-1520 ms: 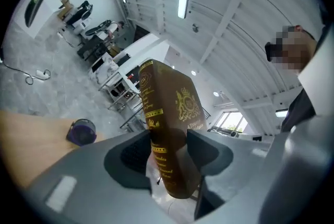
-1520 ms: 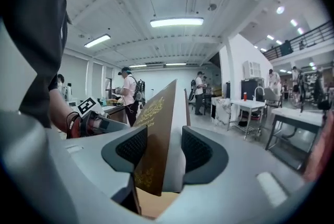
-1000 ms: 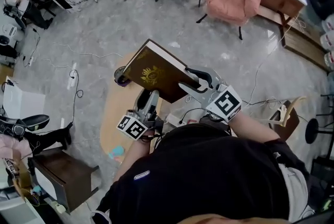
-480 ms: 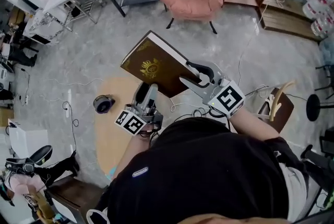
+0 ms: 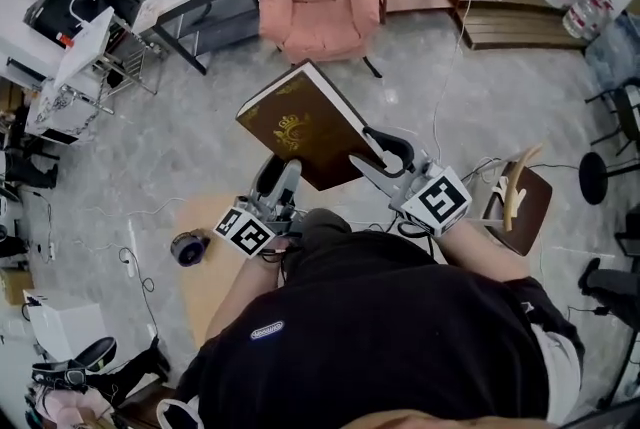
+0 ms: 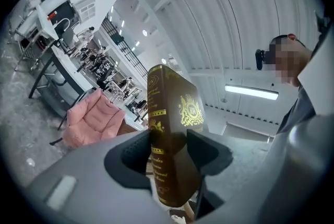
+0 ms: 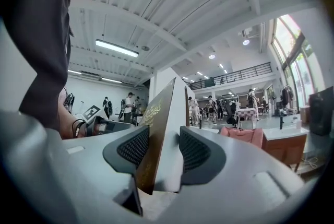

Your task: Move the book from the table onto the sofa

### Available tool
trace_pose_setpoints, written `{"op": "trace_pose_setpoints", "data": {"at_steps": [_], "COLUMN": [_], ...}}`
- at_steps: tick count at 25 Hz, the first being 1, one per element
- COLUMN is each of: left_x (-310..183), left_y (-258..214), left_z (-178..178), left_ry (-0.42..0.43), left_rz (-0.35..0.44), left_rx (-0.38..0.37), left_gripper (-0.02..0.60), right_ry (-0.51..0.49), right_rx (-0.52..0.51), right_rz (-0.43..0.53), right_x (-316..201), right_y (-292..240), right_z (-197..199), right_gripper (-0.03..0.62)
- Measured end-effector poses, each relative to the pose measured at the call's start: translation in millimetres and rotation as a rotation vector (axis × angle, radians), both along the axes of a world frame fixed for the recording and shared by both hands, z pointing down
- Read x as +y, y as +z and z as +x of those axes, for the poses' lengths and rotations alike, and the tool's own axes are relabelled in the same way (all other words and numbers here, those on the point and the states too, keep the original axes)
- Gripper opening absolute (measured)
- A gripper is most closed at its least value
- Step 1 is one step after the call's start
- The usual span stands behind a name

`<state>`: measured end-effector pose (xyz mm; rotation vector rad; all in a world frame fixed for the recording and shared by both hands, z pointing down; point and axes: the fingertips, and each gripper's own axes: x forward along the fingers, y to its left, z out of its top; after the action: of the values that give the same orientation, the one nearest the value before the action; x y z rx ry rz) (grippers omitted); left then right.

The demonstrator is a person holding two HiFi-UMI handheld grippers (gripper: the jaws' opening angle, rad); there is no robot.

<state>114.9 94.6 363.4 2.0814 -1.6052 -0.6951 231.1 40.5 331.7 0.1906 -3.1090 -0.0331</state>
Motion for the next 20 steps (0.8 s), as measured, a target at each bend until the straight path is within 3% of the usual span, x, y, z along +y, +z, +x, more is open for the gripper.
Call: {"op": "trace_pose_setpoints", "data": {"at_steps": [7,20], "left_x": [-58.2,-191.3], "left_y": [17.9,19.2], "left_z": [-43.1,-223.0], "left_ry": [0.055,0.151], "left_rz": [-0.005,0.009], "left_rx": [0.038,0.068], "left_gripper": [0.218,0.207], "right_ry": [0.055,0.154], "right_rx": [0.03,0.074], "right_rz": [-0.025,-0.071], "right_x": [-51.9,-175.9], "right_y": [14.8,21.7], "right_z": [-40.2,-212.6], "right_gripper": [0.209,0.209]}}
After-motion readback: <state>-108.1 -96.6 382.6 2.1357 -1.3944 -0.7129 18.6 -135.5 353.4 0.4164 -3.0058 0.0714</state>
